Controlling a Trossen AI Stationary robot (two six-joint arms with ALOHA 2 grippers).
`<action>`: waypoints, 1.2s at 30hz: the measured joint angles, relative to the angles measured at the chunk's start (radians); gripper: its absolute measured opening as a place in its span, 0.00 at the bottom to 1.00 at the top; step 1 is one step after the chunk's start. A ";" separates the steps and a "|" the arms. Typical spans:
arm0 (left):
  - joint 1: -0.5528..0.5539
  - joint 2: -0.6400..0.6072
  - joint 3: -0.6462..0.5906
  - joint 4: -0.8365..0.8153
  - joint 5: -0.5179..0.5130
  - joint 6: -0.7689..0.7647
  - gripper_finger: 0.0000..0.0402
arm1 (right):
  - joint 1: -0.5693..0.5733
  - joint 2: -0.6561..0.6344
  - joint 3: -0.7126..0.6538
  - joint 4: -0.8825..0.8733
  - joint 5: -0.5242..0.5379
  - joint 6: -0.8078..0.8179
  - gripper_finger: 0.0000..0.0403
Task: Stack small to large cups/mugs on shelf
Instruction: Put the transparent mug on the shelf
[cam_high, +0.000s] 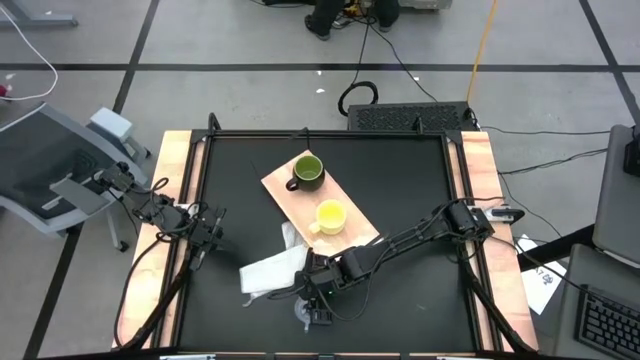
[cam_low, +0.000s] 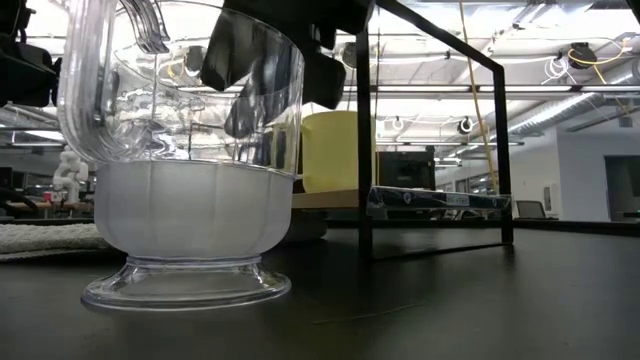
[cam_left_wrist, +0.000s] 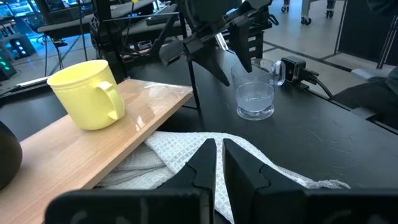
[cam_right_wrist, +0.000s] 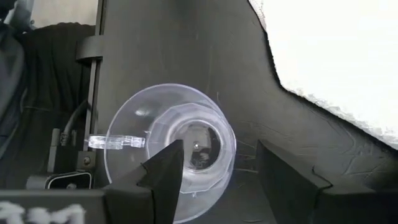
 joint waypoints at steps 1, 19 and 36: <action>0.000 0.000 0.000 0.000 0.000 0.000 0.08 | 0.000 0.000 0.000 0.000 0.000 -0.004 0.47; 0.000 0.000 0.000 0.000 0.000 -0.008 0.08 | 0.005 0.000 0.000 0.055 0.006 -0.058 0.26; 0.000 0.000 0.000 0.000 0.000 -0.027 0.08 | 0.006 0.000 0.000 0.041 0.000 -0.036 0.30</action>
